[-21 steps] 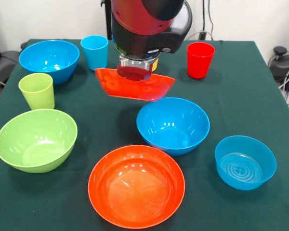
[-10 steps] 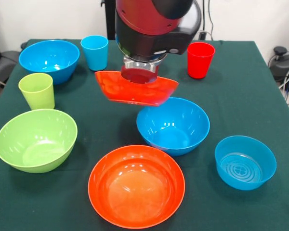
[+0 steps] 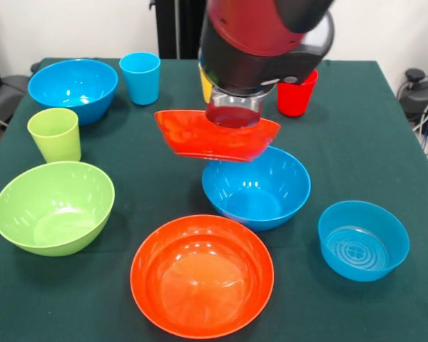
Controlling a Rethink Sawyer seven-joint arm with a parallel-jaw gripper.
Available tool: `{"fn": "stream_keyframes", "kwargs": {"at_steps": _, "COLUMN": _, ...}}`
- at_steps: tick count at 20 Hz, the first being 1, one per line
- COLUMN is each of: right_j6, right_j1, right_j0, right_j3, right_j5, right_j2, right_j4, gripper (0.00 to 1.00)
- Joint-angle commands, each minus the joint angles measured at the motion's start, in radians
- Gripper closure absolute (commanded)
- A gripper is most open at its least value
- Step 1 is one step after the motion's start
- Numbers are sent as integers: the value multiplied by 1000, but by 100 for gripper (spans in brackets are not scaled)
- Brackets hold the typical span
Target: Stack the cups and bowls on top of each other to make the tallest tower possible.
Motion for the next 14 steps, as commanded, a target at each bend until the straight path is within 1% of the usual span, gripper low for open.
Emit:
{"fn": "stream_keyframes", "kwargs": {"at_steps": 1, "right_j6": -161, "right_j1": 7, "right_j0": 94, "right_j3": 3, "right_j5": -24, "right_j2": -22, "right_j4": -133, "gripper": 100}}
{"fn": "stream_keyframes", "kwargs": {"at_steps": 2, "right_j6": -161, "right_j1": 6, "right_j0": 101, "right_j3": 11, "right_j5": -44, "right_j2": -31, "right_j4": -141, "gripper": 100}}
{"fn": "stream_keyframes", "kwargs": {"at_steps": 3, "right_j6": -174, "right_j1": 9, "right_j0": 114, "right_j3": 12, "right_j5": -66, "right_j2": -47, "right_j4": -165, "gripper": 100}}
{"fn": "stream_keyframes", "kwargs": {"at_steps": 4, "right_j6": -171, "right_j1": 11, "right_j0": 117, "right_j3": 19, "right_j5": -79, "right_j2": -53, "right_j4": -169, "gripper": 100}}
{"fn": "stream_keyframes", "kwargs": {"at_steps": 6, "right_j6": -211, "right_j1": 37, "right_j0": 117, "right_j3": 9, "right_j5": -120, "right_j2": -59, "right_j4": -197, "gripper": 100}}
{"fn": "stream_keyframes", "kwargs": {"at_steps": 7, "right_j6": -258, "right_j1": 65, "right_j0": 113, "right_j3": -17, "right_j5": -157, "right_j2": -56, "right_j4": -223, "gripper": 100}}
{"fn": "stream_keyframes", "kwargs": {"at_steps": 8, "right_j6": -283, "right_j1": 75, "right_j0": 113, "right_j3": -24, "right_j5": -184, "right_j2": -56, "right_j4": -240, "gripper": 100}}
{"fn": "stream_keyframes", "kwargs": {"at_steps": 9, "right_j6": -334, "right_j1": 95, "right_j0": 122, "right_j3": -44, "right_j5": -242, "right_j2": -64, "right_j4": -284, "gripper": 100}}
{"fn": "stream_keyframes", "kwargs": {"at_steps": 10, "right_j6": -365, "right_j1": 103, "right_j0": 125, "right_j3": -49, "right_j5": -281, "right_j2": -65, "right_j4": -306, "gripper": 100}}
{"fn": "stream_keyframes", "kwargs": {"at_steps": 11, "right_j6": -413, "right_j1": 114, "right_j0": 124, "right_j3": -56, "right_j5": -332, "right_j2": -56, "right_j4": -323, "gripper": 100}}
{"fn": "stream_keyframes", "kwargs": {"at_steps": 12, "right_j6": -428, "right_j1": 122, "right_j0": 126, "right_j3": -64, "right_j5": -348, "right_j2": -56, "right_j4": -332, "gripper": 100}}
{"fn": "stream_keyframes", "kwargs": {"at_steps": 13, "right_j6": -479, "right_j1": 131, "right_j0": 125, "right_j3": -74, "right_j5": -396, "right_j2": -48, "right_j4": -349, "gripper": 100}}
{"fn": "stream_keyframes", "kwargs": {"at_steps": 14, "right_j6": -499, "right_j1": 137, "right_j0": 127, "right_j3": -82, "right_j5": -416, "right_j2": -48, "right_j4": -360, "gripper": 100}}
